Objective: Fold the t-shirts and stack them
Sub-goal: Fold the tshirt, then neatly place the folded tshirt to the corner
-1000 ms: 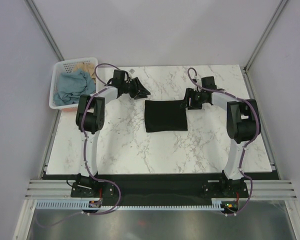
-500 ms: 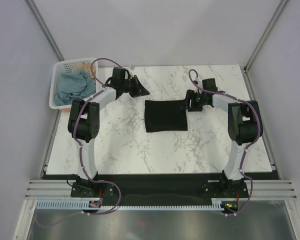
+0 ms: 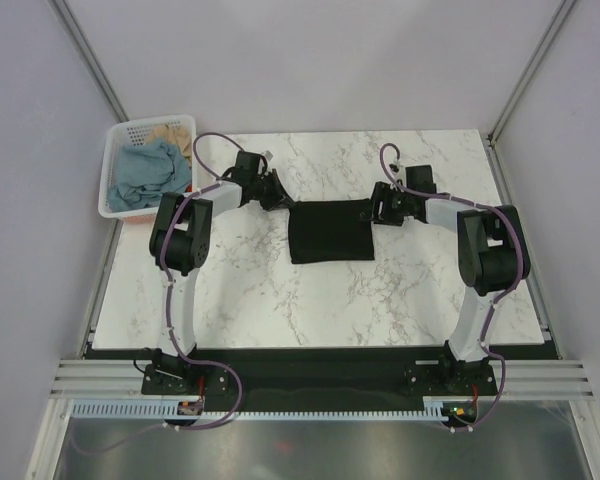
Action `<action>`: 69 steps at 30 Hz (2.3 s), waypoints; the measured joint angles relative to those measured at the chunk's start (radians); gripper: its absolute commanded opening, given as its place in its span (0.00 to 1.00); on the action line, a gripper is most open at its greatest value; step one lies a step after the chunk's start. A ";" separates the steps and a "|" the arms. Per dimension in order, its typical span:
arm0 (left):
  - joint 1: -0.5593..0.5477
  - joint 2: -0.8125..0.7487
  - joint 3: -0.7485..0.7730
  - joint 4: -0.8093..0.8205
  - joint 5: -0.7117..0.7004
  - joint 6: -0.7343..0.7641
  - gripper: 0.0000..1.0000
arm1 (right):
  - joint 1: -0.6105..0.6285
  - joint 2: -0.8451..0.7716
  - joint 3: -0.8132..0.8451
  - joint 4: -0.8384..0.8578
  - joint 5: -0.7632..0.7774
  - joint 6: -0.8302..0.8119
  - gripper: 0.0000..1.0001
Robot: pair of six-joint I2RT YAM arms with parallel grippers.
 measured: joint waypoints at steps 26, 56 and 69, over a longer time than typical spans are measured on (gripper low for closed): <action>0.037 -0.254 -0.022 -0.117 0.112 -0.008 0.29 | 0.013 0.096 0.098 -0.013 -0.008 -0.035 0.00; -0.020 -0.837 -0.546 -0.183 0.383 0.113 0.44 | -0.227 0.550 1.049 -0.570 0.546 -0.314 0.00; -0.040 -0.877 -0.558 -0.184 0.431 0.129 0.45 | -0.258 0.715 1.255 -0.424 0.796 -0.553 0.00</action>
